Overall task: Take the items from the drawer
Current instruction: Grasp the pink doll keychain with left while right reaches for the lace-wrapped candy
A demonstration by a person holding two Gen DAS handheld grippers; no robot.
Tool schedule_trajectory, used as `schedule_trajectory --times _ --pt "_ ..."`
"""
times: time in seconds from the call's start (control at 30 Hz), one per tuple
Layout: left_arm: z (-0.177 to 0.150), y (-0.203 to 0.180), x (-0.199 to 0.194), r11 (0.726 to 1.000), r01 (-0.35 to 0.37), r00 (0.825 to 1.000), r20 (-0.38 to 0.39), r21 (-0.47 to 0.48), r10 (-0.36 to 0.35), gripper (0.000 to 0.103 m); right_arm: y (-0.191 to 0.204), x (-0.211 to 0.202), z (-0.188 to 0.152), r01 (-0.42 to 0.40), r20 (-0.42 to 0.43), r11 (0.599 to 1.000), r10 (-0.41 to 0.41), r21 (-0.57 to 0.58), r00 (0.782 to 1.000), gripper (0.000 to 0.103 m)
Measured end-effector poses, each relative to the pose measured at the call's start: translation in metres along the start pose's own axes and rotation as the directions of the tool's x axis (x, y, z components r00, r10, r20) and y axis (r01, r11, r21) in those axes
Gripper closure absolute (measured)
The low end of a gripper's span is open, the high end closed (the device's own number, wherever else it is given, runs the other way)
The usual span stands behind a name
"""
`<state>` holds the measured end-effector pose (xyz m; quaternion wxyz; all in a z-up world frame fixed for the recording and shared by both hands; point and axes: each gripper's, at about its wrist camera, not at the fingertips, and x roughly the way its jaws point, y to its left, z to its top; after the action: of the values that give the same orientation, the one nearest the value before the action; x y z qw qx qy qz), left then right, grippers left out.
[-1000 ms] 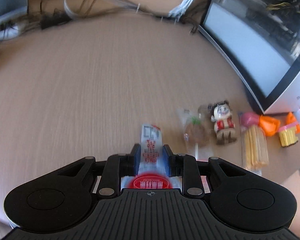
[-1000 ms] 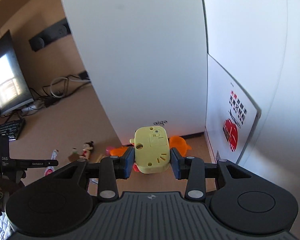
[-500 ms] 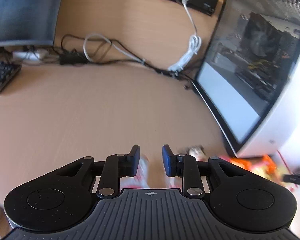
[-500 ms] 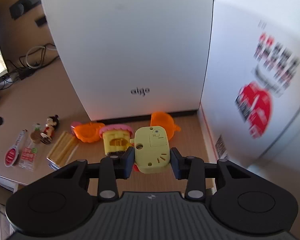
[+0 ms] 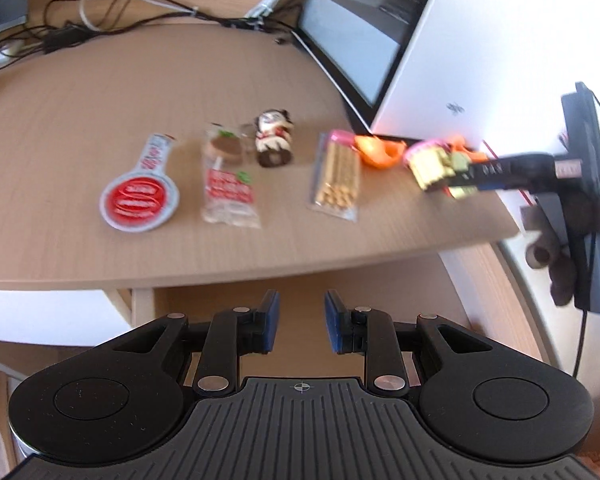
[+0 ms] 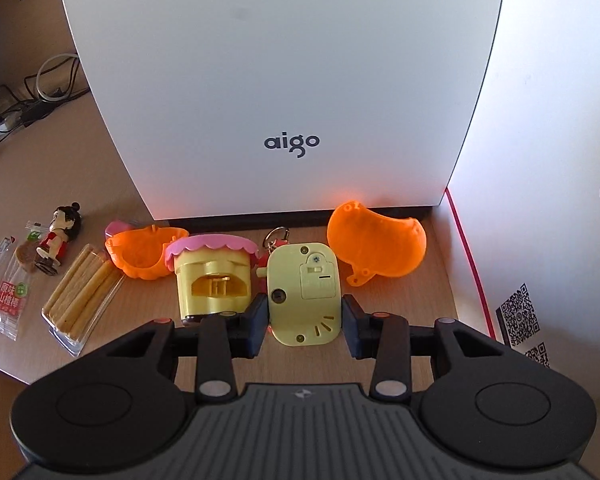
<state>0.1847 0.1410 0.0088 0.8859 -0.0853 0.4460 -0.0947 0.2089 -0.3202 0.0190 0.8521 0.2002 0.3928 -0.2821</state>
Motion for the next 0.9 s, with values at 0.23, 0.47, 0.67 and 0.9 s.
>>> schedule_trajectory --times 0.23,0.47,0.67,0.9 --pt "-0.006 -0.013 0.000 0.999 0.026 0.999 -0.029 0.035 -0.025 0.076 -0.001 -0.044 -0.016 -0.021 0.070 0.999 0.019 0.026 0.997 0.040" --pt "-0.027 -0.041 0.029 0.978 0.151 0.977 -0.172 0.146 -0.125 0.076 -0.010 -0.083 -0.048 -0.060 0.050 0.996 0.057 0.061 0.997 0.034" --pt "-0.051 -0.089 0.060 0.872 0.330 0.932 -0.271 0.361 -0.240 0.076 -0.005 -0.096 -0.099 -0.050 -0.043 0.998 0.051 0.027 0.998 0.033" --pt "-0.049 -0.135 0.116 0.852 0.362 0.916 -0.313 0.378 -0.251 0.076 -0.023 -0.122 -0.110 -0.015 -0.056 1.000 0.016 0.011 0.998 0.033"
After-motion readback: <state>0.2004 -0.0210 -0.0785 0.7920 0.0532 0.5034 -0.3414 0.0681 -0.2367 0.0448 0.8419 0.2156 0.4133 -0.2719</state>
